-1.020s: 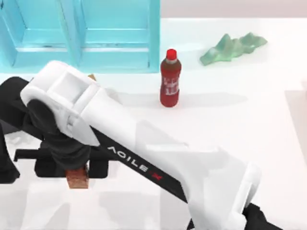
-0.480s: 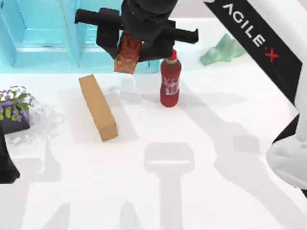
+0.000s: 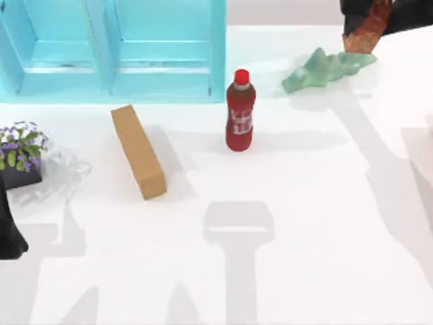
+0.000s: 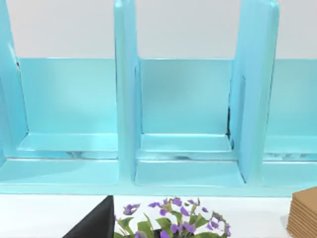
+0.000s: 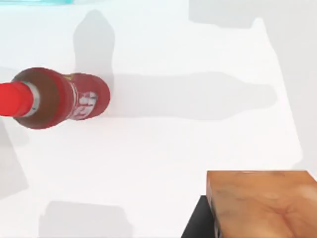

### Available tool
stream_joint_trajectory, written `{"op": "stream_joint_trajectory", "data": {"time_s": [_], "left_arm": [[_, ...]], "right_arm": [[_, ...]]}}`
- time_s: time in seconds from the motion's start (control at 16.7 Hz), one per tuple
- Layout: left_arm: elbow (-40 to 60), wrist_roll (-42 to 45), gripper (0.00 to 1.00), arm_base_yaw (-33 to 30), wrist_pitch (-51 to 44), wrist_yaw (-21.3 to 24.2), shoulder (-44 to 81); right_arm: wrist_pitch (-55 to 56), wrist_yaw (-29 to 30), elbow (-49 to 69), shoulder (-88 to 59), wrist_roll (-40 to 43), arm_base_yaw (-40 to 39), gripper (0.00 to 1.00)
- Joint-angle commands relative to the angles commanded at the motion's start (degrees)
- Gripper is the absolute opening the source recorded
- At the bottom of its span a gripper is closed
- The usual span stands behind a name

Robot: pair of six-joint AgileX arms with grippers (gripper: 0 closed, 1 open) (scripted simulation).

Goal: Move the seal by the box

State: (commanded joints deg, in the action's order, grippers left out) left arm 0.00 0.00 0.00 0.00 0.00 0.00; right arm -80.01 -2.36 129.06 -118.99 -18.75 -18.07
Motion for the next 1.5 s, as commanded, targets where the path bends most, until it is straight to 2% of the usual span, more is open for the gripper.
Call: {"op": "stream_joint_trajectory", "data": {"time_s": [0.24, 0.48, 0.84, 1.5], "left_arm": [[0.0, 0.0, 1.00, 0.0, 0.0, 0.0, 0.0], [0.0, 0.0, 1.00, 0.0, 0.0, 0.0, 0.0], [0.0, 0.0, 1.00, 0.0, 0.0, 0.0, 0.0], [0.0, 0.0, 1.00, 0.0, 0.0, 0.0, 0.0]], "right_arm": [[3.9, 0.8, -16.7, 4.7, 9.6, 9.6, 0.00], [5.8, 1.5, -24.4, 6.1, 14.3, 14.3, 0.00], [6.0, 1.5, -25.0, 5.9, 14.4, 14.3, 0.00], [17.0, 1.6, -34.7, 5.1, 14.3, 14.3, 0.00]]}}
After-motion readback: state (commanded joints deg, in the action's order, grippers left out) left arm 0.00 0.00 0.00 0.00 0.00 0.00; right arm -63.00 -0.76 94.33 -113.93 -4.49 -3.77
